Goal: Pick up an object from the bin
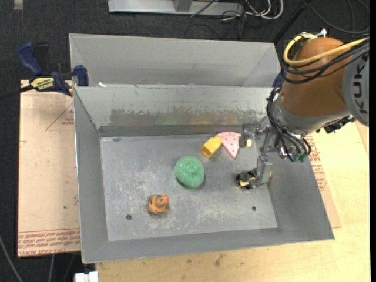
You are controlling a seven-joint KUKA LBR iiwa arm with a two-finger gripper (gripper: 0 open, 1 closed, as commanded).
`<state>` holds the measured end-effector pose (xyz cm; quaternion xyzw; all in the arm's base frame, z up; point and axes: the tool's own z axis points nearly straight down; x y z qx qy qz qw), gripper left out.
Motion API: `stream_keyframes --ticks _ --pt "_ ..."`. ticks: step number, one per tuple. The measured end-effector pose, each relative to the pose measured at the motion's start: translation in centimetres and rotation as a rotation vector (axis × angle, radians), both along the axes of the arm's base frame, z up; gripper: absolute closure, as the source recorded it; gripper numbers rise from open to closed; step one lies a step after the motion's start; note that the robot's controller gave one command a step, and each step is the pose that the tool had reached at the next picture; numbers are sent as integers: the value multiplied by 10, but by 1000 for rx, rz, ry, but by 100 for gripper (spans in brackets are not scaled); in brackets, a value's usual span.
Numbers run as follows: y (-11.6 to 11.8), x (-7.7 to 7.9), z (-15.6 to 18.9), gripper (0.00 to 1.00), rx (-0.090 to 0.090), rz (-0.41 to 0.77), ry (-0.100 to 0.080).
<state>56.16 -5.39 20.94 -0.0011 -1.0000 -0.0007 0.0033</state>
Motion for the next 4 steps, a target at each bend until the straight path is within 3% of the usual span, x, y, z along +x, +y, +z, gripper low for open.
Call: stream_keyframes --ticks 1,2,3,4 --pt "0 1 5 0 -1 2 -8" --pt "-34 6 -56 0 -1 108 -12" --pt "-75 9 -73 0 -1 250 -9" --pt "-73 9 -76 0 0 269 -9"
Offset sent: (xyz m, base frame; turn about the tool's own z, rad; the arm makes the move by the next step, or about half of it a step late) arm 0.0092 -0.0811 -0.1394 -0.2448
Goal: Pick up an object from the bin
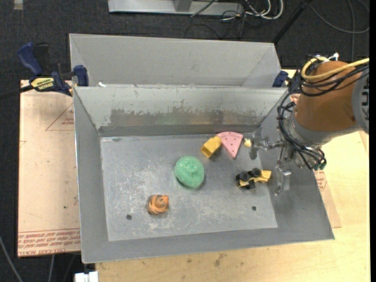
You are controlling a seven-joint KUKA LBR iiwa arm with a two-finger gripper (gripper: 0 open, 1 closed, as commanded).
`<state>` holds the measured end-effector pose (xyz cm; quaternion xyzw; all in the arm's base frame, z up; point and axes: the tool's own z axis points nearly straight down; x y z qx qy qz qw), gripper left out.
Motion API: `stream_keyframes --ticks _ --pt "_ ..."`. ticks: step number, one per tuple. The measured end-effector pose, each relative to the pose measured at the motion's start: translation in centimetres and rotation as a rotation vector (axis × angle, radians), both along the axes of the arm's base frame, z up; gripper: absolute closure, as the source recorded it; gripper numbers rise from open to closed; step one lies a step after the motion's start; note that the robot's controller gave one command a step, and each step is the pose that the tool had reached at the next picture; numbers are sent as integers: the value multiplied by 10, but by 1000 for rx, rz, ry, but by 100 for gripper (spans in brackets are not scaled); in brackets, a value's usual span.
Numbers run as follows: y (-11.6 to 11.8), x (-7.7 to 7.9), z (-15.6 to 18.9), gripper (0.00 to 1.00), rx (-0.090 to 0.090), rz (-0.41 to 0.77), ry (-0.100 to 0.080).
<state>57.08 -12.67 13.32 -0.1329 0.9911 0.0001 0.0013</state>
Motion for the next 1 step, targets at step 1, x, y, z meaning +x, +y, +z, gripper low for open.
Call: stream_keyframes --ticks 1 --pt "-11 13 -57 0 -1 81 -3"
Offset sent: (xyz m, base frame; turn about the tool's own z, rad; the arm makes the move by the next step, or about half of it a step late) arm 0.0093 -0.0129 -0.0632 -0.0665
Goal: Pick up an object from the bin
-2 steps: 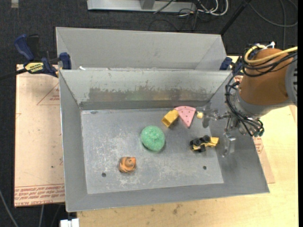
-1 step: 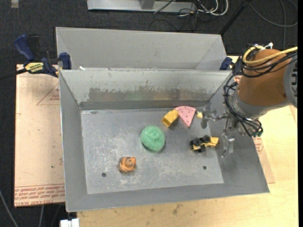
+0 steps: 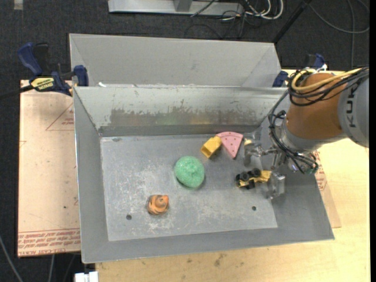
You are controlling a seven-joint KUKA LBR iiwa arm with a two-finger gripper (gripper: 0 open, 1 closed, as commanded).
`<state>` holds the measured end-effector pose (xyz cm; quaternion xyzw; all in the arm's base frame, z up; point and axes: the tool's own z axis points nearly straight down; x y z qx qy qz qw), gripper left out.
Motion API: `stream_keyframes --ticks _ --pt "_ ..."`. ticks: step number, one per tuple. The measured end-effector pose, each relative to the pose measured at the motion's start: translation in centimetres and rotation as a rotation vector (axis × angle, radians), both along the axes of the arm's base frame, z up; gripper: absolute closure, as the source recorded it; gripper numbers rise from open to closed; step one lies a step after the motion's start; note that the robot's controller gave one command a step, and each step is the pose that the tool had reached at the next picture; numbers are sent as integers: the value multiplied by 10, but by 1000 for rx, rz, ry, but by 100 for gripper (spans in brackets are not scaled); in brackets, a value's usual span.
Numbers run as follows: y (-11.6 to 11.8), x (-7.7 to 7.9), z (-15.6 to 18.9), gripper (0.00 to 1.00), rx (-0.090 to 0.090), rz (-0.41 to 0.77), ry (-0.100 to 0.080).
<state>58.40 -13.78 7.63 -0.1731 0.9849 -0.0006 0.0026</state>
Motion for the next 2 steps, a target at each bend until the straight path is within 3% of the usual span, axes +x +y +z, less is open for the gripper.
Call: stream_keyframes --ticks 1,2 --pt "-1 4 -20 100 0 -4 -14" --pt "0 3 -20 100 1 -5 -11"
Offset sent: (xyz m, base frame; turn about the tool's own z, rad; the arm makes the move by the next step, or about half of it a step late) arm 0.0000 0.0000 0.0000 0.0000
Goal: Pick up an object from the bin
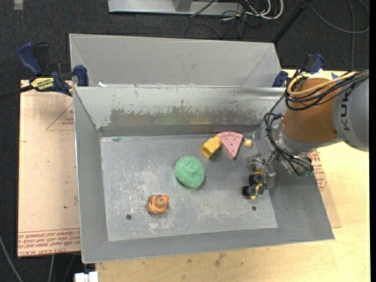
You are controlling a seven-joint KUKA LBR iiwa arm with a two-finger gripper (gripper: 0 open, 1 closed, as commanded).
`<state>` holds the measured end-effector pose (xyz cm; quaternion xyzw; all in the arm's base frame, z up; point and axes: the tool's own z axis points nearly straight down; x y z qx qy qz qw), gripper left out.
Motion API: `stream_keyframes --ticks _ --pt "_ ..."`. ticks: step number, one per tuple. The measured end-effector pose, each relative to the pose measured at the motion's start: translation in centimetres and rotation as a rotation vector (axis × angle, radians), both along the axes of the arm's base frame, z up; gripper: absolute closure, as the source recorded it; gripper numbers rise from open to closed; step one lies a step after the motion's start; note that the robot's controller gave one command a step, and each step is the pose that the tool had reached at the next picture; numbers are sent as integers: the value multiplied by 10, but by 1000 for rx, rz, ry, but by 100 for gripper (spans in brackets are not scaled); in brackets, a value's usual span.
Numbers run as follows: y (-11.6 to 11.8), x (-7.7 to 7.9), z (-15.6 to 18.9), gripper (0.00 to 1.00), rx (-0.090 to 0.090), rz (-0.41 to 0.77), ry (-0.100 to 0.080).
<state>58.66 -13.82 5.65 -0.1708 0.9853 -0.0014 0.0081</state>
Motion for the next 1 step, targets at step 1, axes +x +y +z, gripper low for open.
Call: stream_keyframes --ticks 1 --pt "0 -1 3 100 1 0 7"
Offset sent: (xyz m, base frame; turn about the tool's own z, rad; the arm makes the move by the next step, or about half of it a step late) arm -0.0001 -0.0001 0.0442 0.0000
